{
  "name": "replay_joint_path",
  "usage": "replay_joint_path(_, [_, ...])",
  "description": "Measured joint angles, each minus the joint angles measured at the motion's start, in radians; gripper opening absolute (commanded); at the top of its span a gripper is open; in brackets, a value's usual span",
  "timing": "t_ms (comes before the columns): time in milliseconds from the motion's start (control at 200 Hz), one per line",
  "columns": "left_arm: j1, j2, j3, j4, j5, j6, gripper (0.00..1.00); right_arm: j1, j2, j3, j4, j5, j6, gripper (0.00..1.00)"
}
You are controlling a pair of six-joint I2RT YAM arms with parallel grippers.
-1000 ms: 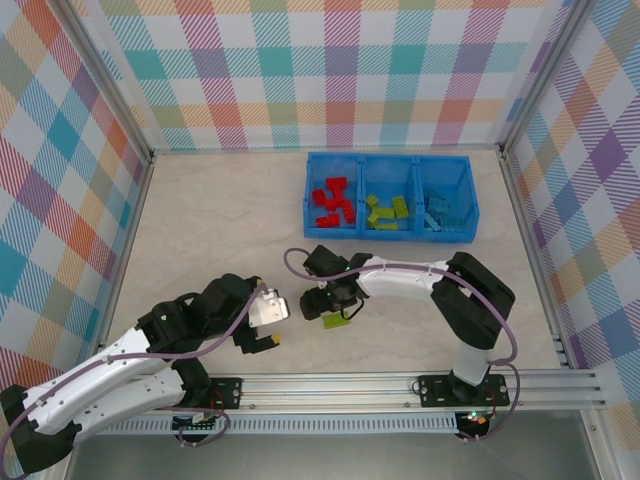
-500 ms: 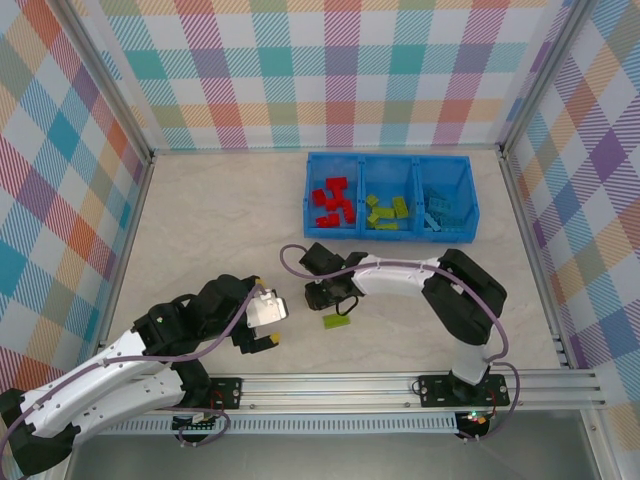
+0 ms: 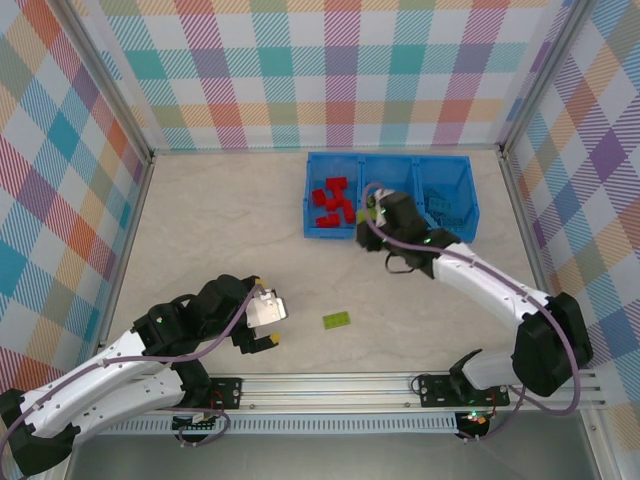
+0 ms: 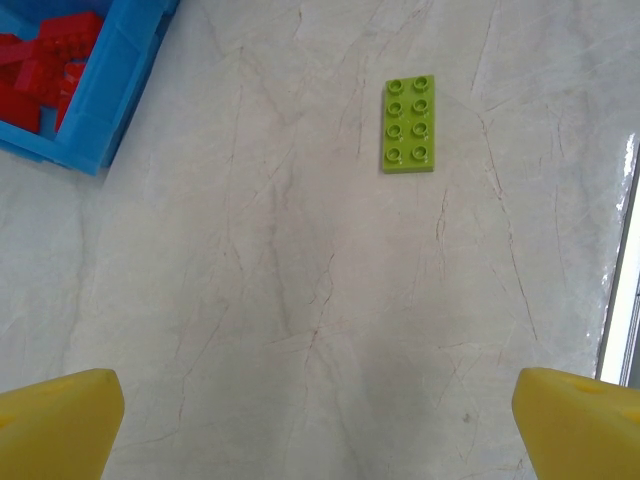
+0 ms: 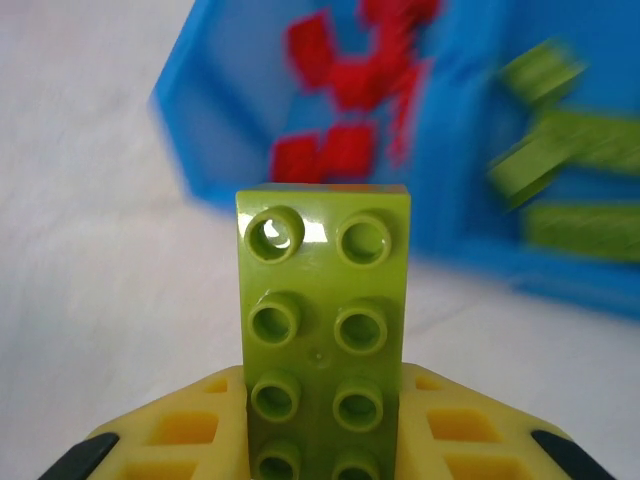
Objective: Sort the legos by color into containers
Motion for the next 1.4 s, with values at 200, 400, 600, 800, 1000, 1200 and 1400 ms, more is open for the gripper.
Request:
replay_joint_path(200, [0.000, 0.000, 0.000, 0.001, 0.000, 0.000, 1.00, -0.225, 0.196, 0.131, 0.018, -0.034, -0.060, 0.26])
replay_joint_path(400, [0.000, 0.001, 0.000, 0.001, -0.003, -0.001, 1.00, -0.264, 0.422, 0.259, 0.021, -0.082, -0.076, 0.46])
replay_joint_path(600, [0.000, 0.027, -0.006, 0.000, -0.004, -0.005, 1.00, -0.264, 0.468, 0.284, 0.020, -0.105, -0.065, 0.58])
replay_joint_path(800, [0.000, 0.091, -0.007, 0.002, -0.012, -0.025, 1.00, -0.264, 0.339, 0.224, 0.028, -0.138, -0.043, 0.59])
replay_joint_path(1000, [-0.002, 0.187, 0.022, 0.026, 0.033, -0.066, 1.00, -0.264, -0.018, -0.030, 0.069, -0.242, 0.033, 0.67])
replay_joint_path(1200, [-0.074, 0.378, 0.040, 0.238, 0.125, -0.088, 1.00, -0.253, -0.255, -0.221, 0.037, -0.298, 0.122, 0.76])
replay_joint_path(1400, [-0.127, 0.715, 0.124, 0.378, 0.135, -0.079, 1.00, -0.174, -0.397, -0.290, -0.098, -0.311, 0.155, 0.78])
